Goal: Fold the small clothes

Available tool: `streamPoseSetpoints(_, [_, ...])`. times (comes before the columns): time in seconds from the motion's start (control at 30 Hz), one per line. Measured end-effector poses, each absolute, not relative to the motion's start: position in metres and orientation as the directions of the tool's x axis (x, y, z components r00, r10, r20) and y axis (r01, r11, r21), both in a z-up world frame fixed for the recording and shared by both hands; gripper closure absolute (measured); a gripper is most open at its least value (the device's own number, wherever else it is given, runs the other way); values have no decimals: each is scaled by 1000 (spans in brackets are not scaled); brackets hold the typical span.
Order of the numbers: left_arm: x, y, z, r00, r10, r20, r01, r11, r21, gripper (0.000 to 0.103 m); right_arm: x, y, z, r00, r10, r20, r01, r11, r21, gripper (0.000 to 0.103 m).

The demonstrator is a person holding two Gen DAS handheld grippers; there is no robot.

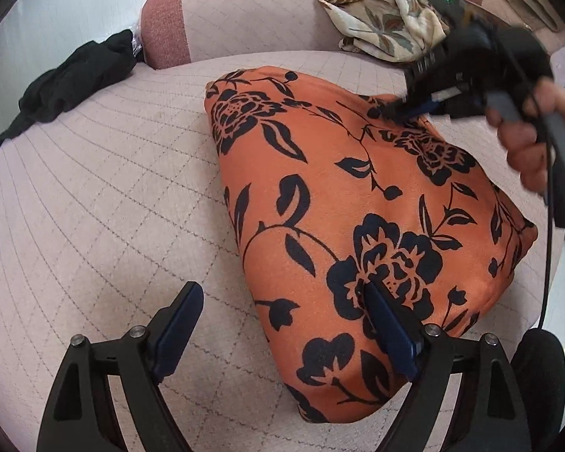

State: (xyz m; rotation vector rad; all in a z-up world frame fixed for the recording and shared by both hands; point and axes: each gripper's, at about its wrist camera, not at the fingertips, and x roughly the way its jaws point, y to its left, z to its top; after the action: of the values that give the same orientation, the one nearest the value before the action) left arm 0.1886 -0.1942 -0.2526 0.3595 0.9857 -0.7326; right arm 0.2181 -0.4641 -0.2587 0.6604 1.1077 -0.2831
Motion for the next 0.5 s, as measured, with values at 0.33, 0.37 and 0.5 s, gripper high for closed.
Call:
streamPoseSetpoints(0.33, [190,-191,-254,346,-397,-850,686,725,-59,12,297,-384,-233,554,290,-780,215,855,471,88])
streamPoseSetpoints(0.37, [189,-191,-254,355,-395,-847,685,727,-52,12,310,-383,-245,533,283,-798,228,860,457,88])
streamPoseSetpoints(0.5, [190,-189,-255,363,-395,-844,682,730,-48,8,332,-384,-285,516,330,-791,286,804,522,91])
